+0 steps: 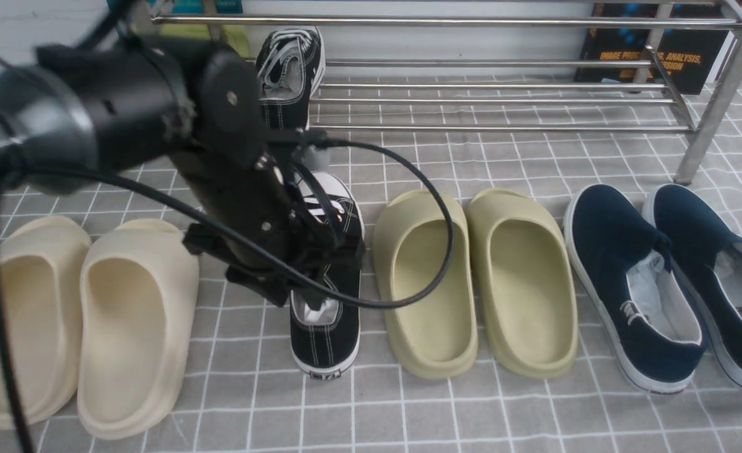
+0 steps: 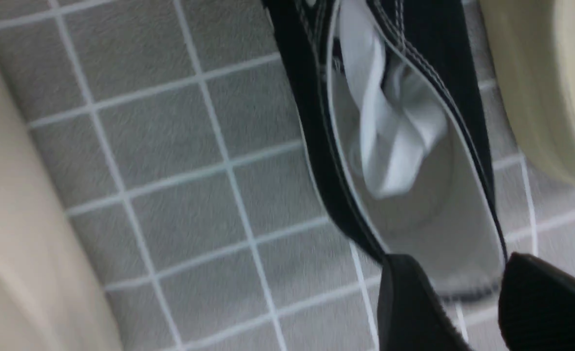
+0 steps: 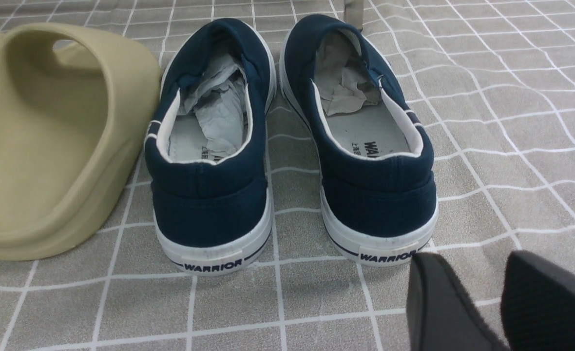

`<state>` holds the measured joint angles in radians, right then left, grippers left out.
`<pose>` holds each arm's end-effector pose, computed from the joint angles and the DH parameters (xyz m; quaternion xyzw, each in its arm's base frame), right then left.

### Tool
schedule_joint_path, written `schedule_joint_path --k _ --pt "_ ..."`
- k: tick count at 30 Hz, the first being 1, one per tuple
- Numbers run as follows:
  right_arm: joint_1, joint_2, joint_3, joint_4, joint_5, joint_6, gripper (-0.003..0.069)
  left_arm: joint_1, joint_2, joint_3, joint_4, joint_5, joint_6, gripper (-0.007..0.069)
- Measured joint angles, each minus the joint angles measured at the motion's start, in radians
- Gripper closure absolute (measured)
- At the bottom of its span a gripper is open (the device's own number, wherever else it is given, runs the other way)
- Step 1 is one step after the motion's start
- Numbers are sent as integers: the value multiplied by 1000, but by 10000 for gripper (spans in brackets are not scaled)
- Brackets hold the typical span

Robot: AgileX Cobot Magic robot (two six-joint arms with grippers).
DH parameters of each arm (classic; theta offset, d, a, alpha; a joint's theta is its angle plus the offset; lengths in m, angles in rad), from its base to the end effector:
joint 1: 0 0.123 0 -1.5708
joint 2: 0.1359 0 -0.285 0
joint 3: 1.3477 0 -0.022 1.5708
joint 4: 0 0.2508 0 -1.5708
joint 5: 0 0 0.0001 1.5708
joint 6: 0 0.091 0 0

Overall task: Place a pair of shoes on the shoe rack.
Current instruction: Use the left arm to grab the shoe closest to it

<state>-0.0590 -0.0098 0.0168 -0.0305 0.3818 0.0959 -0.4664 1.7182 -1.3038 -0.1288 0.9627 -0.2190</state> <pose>0.0522 -0.0041 0.1738 0.0543 0.8034 -0.0020 0.5929 0.3079 -0.1658 0.2500 0.0931 0.9841 -0.1011 0.1123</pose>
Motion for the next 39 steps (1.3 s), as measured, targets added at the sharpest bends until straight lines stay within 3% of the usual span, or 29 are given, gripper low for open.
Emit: schedule_joint_path --k 10,22,26,32,39 --pt "0 0 0 0 0 0 419 22 110 0 97 -88 -164 388" --pt "0 0 0 0 0 0 419 22 147 0 104 -116 -198 397" --pt "0 0 0 0 0 0 419 22 147 0 104 -116 -199 454" --pt "0 0 0 0 0 0 419 22 147 0 107 -115 -197 638" --pt "0 0 0 0 0 0 419 22 53 -2 106 -64 -177 638"
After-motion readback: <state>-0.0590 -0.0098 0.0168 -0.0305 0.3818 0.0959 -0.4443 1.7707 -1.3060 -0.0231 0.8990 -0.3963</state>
